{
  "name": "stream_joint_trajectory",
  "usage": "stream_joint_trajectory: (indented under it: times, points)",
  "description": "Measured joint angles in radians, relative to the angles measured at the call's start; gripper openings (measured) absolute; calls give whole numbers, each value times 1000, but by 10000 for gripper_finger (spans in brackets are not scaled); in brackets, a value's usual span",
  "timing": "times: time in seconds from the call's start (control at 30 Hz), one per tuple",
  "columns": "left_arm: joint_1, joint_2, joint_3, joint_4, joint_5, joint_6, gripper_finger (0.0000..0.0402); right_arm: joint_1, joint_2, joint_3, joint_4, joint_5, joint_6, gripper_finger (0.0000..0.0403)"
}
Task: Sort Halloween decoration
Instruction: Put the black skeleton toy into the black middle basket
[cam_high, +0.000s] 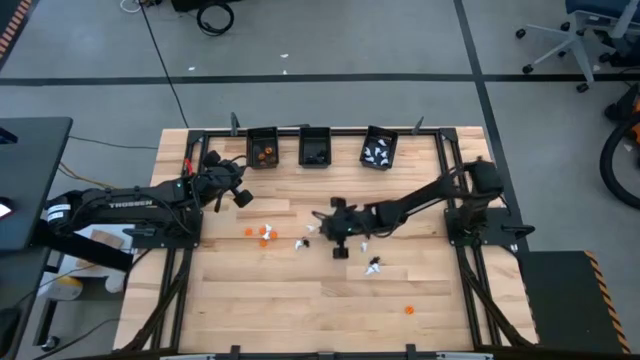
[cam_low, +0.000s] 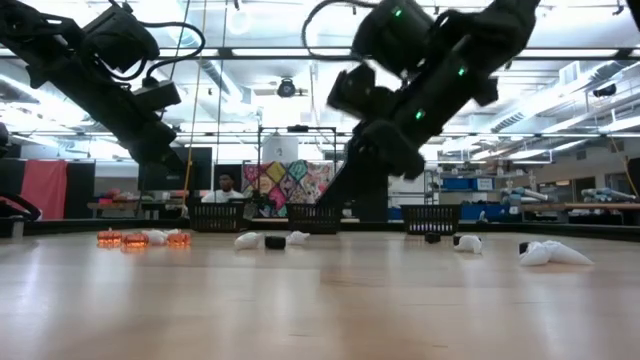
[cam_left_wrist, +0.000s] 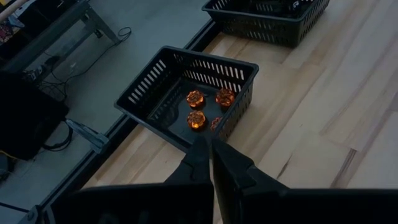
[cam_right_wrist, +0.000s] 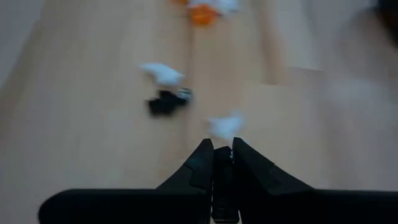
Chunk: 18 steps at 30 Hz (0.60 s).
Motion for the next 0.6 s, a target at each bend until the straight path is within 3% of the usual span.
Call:
stream_joint_trajectory:
  times: [0.27,0.43,0.6]
  points:
    - [0,0,0,9,0,-8,0,-131,-156,-102,54,43,19,48]
    - [0,0,0,30,0,-8,0,-227,-111,-103,207,14,45,48]
    - [0,0,0,31,0,-8,0,-324,-21,-5,212,-18,81,48]
